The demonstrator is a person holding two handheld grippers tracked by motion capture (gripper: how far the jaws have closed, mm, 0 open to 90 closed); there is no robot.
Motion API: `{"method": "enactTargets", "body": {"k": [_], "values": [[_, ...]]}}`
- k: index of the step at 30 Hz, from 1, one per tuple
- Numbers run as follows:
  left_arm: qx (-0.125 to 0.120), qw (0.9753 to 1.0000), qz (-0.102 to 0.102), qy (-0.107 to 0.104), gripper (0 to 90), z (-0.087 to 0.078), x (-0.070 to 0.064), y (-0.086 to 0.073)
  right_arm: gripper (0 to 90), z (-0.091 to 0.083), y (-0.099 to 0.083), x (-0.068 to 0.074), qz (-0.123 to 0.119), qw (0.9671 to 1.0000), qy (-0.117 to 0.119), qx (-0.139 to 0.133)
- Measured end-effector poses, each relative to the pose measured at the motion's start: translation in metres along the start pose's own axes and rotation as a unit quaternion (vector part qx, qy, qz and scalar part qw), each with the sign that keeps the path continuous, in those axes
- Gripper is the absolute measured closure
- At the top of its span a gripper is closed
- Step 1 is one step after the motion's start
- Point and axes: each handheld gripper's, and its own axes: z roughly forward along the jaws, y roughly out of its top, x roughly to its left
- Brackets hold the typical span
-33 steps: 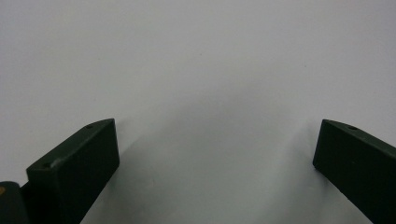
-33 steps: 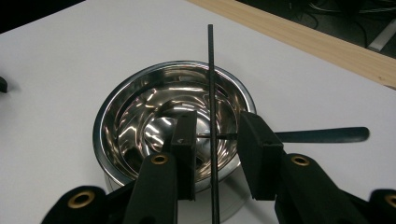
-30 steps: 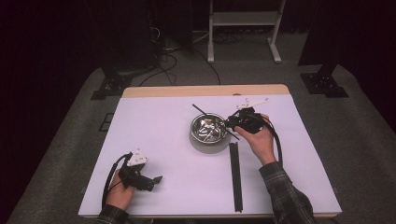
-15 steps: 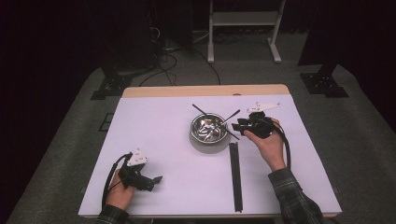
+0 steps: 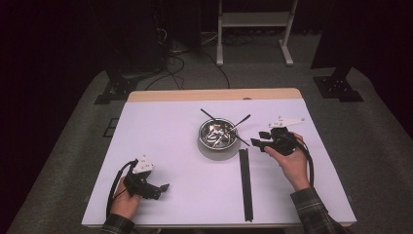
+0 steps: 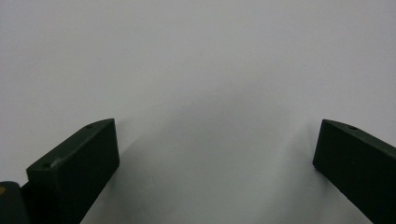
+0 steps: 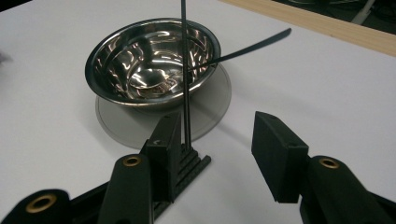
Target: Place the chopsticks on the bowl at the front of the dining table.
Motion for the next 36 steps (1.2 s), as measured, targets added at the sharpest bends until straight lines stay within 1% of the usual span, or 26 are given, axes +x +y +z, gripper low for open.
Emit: {"method": "enactTargets", "body": {"k": [4,7,9,16,21,23,29,31,33,35,36], "values": [[0.0,1.0,0.0,0.0,0.0,0.0,0.0,0.0,50.4,-0.01,-0.01,-0.002,0.008,0.9999,-0.009,-0.006],[0.0,1.0,0.0,0.0,0.0,0.0,0.0,0.0,49.5,-0.016,-0.015,-0.004,0.009,0.9999,-0.01,-0.008],[0.0,1.0,0.0,0.0,0.0,0.0,0.0,0.0,49.0,-0.02,-0.019,-0.004,0.006,0.9999,-0.014,-0.007],[0.0,1.0,0.0,0.0,0.0,0.0,0.0,0.0,47.9,-0.033,-0.039,-0.007,0.017,0.9997,-0.016,-0.003],[0.0,1.0,0.0,0.0,0.0,0.0,0.0,0.0,46.7,-0.037,-0.053,-0.008,0.026,0.9995,-0.018,0.001],[0.0,1.0,0.0,-0.001,0.0,0.0,0.0,0.0,45.6,-0.038,-0.056,-0.008,0.031,0.9993,-0.019,0.003],[0.0,1.0,-0.001,-0.001,0.0,0.0,0.0,0.0,44.7,-0.033,-0.062,-0.005,0.029,0.9994,-0.018,0.007],[0.0,1.0,-0.001,-0.001,0.0,0.0,0.0,0.0,44.3,-0.03,-0.063,-0.003,0.033,0.9994,-0.008,0.008],[0.0,1.0,-0.001,-0.001,0.0,0.0,0.0,0.0,44.3,-0.026,-0.063,0.0,0.021,0.9996,-0.016,0.012],[0.0,1.0,-0.001,-0.001,0.0,0.0,0.0,0.0,44.2,-0.021,-0.063,0.002,0.022,0.9996,-0.008,0.016],[0.001,1.0,-0.001,-0.001,0.0,0.0,0.0,0.0,44.2,-0.017,-0.064,0.003,0.02,0.9996,-0.01,0.02]]}}
